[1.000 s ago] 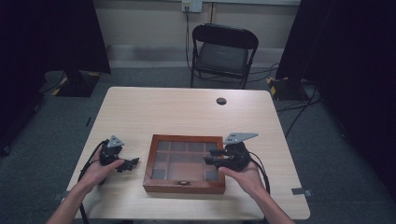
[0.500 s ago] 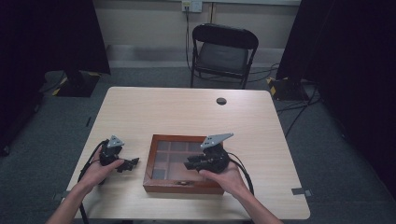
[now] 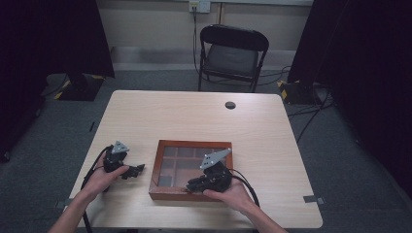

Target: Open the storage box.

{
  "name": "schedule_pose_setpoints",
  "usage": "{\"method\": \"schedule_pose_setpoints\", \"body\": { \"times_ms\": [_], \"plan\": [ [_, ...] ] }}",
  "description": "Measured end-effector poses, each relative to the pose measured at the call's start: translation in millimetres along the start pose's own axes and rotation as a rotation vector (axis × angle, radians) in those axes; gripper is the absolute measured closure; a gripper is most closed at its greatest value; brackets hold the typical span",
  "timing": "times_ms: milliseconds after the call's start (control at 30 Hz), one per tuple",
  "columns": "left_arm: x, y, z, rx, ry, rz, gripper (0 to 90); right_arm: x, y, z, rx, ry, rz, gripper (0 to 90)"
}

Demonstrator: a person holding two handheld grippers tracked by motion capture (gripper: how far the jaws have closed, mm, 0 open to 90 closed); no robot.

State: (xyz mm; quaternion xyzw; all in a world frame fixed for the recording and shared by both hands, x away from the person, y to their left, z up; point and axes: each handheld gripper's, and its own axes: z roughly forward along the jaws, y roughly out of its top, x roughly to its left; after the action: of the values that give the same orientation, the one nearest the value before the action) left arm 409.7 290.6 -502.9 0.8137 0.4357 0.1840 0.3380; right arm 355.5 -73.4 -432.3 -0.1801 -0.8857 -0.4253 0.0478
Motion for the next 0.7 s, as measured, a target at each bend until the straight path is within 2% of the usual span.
{"method": "schedule_pose_setpoints", "body": {
  "times_ms": [367,700],
  "plan": [
    [-0.1,0.0,0.1,-0.001,0.0,-0.001,0.0,2.6,-3.9,4.7,0.022,0.001,-0.026,80.8],
    [0.0,0.0,0.0,0.0,0.0,0.0,0.0,5.5,-6.1,5.4,0.007,-0.02,-0.049,81.6]
  ]
}}
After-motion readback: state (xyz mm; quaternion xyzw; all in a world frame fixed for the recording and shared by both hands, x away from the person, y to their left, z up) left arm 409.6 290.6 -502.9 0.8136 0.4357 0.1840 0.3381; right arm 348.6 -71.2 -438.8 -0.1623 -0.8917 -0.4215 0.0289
